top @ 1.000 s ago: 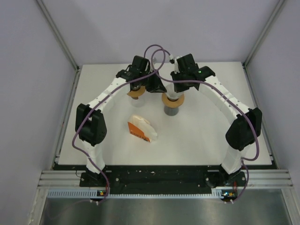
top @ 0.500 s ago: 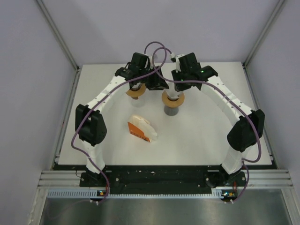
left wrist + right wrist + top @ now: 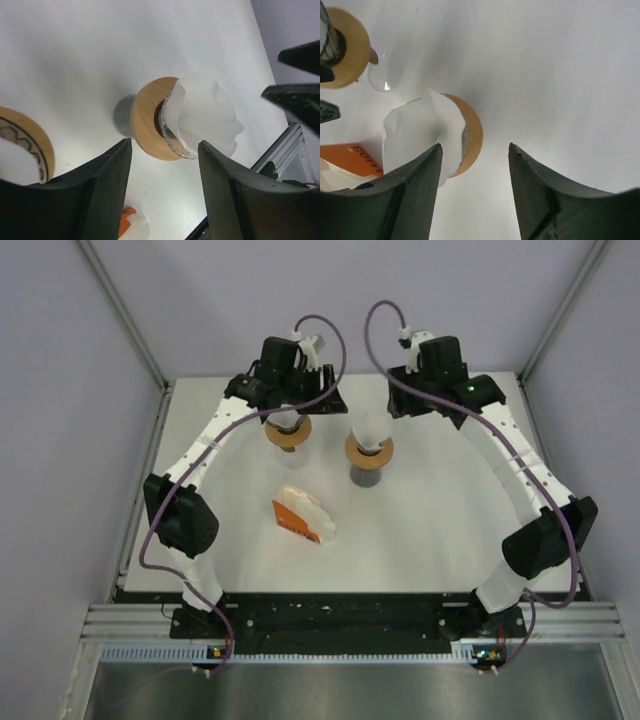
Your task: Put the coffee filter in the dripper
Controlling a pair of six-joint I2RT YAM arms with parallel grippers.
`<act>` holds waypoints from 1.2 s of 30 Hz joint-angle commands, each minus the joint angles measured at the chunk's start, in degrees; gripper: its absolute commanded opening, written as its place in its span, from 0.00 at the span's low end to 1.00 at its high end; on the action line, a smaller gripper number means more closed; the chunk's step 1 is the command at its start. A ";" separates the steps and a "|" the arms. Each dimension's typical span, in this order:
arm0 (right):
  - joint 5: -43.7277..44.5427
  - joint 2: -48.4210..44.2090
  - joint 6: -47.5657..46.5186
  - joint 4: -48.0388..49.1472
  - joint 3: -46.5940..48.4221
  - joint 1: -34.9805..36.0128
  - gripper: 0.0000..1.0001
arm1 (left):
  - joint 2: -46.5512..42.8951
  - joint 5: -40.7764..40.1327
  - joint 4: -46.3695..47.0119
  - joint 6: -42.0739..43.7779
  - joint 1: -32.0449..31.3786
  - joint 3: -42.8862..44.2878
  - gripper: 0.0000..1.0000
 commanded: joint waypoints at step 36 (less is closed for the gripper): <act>5.84 -34.64 4.26 59.14 -67.73 -24.27 0.97 | -36.69 -18.73 34.79 16.63 46.63 -60.52 0.87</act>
